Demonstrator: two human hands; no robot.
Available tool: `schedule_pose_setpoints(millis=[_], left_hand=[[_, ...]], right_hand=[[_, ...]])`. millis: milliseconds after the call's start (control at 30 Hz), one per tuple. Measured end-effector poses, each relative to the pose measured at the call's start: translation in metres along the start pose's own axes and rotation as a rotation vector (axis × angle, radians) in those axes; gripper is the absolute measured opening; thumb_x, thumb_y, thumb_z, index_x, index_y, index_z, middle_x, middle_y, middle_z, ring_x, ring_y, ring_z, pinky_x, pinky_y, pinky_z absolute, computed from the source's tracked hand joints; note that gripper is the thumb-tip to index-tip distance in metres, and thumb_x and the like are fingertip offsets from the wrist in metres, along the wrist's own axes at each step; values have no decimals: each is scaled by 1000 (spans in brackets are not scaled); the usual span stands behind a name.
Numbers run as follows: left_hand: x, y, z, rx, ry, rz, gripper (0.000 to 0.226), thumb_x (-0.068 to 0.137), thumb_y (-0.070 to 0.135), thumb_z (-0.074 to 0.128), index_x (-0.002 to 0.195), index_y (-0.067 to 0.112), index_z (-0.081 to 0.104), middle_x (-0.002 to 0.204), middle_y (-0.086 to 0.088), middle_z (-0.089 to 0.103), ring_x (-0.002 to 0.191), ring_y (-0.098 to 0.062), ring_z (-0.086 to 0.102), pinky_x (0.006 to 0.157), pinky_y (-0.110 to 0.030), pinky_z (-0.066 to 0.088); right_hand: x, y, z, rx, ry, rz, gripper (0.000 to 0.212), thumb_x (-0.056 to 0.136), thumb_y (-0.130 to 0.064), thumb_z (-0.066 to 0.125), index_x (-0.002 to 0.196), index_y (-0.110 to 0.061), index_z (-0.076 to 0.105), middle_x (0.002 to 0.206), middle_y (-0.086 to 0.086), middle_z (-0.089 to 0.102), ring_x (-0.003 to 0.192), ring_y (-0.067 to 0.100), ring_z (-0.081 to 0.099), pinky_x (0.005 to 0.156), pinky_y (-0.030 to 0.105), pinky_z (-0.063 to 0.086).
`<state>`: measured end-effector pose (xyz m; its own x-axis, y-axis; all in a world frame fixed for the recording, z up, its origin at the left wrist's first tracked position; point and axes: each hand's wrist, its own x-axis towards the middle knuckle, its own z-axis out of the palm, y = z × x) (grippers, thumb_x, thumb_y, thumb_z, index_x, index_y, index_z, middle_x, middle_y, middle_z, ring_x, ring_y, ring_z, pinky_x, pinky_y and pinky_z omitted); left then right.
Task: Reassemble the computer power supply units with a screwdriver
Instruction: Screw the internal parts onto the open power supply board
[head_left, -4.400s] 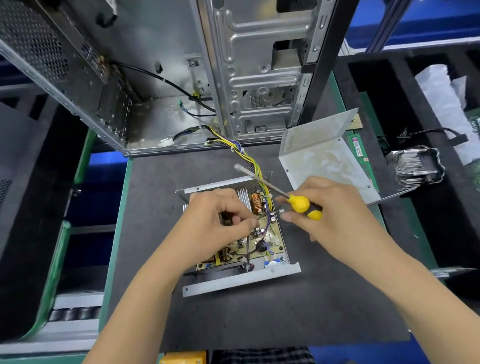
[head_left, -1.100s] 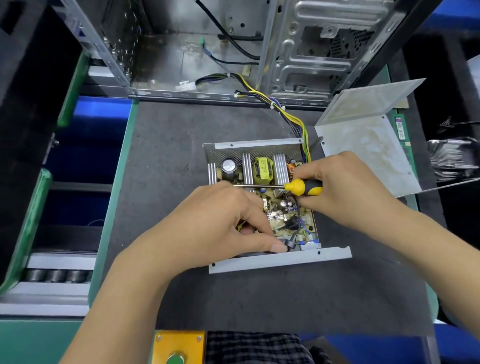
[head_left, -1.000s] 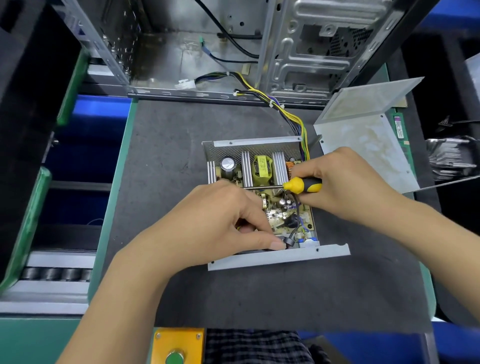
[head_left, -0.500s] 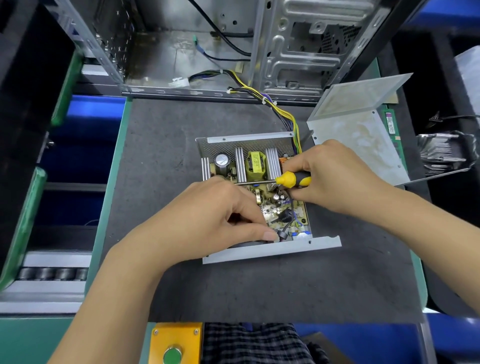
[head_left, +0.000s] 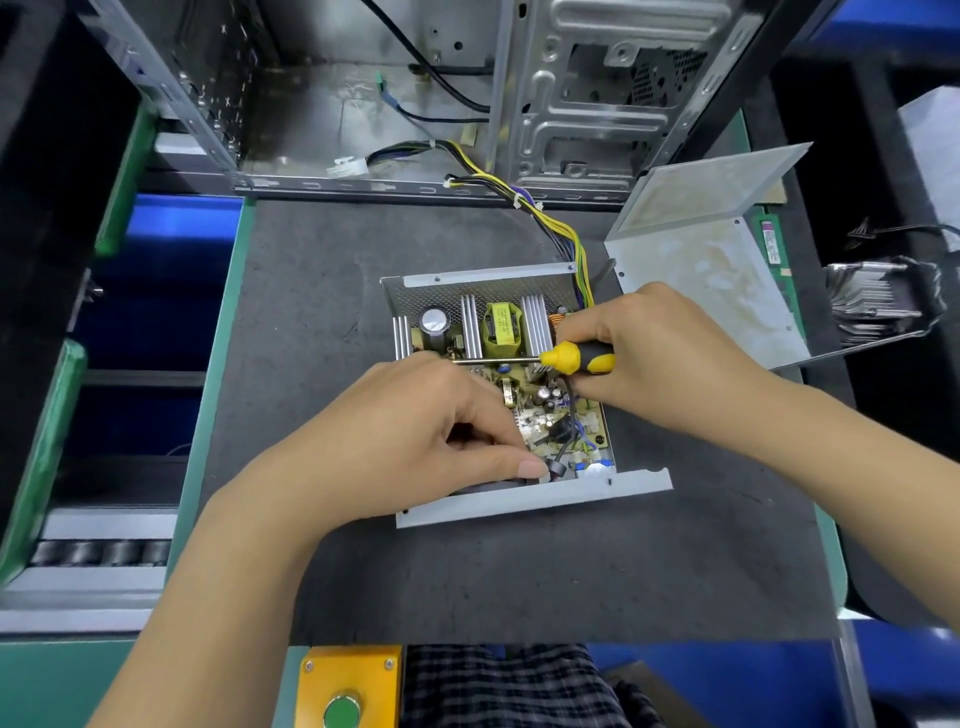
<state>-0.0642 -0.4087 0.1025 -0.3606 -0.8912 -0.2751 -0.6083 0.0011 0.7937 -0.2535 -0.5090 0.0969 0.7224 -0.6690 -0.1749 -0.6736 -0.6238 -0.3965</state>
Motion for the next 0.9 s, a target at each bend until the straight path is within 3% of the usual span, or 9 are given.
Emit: schedule_pose_setpoints(millis=[133,200,300,400,567,700,800,900], left_hand=[[1,3,-1,-9,-26,-20,21,81,51,66,85,34,78,75,12,66,75,-15,61,72,-41,51],[2,7,-2,-72,12,-18,27,81,51,65,88,29,78,78,7,69,76,-17,62,72,-39,50],[6,15,0,-161,147,-11,34,81,55,57,88,28,76,79,6,70,75,-17,63,69,-29,48],[14,21,7,-205,228,-32,21,87,41,66,88,22,75,77,0,69,73,-19,61,67,-24,48],[19,17,9,-358,227,-104,14,91,15,67,84,4,74,69,-7,72,66,-19,70,75,-40,58],[20,17,12,-446,260,-129,11,88,10,70,78,4,71,64,-7,71,58,-16,70,67,-33,60],[20,20,13,-497,292,-150,11,85,10,72,74,8,70,63,-8,71,58,-18,70,65,-30,60],[20,23,14,-501,301,-162,11,83,10,74,74,7,70,63,-8,71,59,-18,70,66,-31,61]], right_hand=[[-7,6,-6,33,-14,-55,15,73,-8,69,78,-22,69,63,-8,57,62,17,51,58,36,48],[-8,10,-11,40,-17,-98,15,75,-6,69,83,-18,71,76,-5,62,72,22,56,63,41,49],[-8,13,-17,88,31,-144,3,80,-12,71,81,-14,70,74,-6,59,69,21,54,61,43,47],[-6,13,-21,139,32,-159,10,83,-22,69,80,-13,66,73,-7,56,68,20,53,61,43,46],[-1,12,-25,167,-62,-114,19,82,-29,71,77,-13,63,70,-1,57,66,16,48,61,38,42],[-1,14,-33,242,21,-8,12,78,-28,75,84,-18,71,71,-3,66,66,12,53,60,28,41],[-11,14,-34,563,90,194,7,80,-22,75,87,-22,73,56,-16,60,41,4,44,42,10,31],[-22,6,-29,1018,-28,371,16,82,-20,69,95,-11,70,81,-4,74,32,6,29,36,14,27]])
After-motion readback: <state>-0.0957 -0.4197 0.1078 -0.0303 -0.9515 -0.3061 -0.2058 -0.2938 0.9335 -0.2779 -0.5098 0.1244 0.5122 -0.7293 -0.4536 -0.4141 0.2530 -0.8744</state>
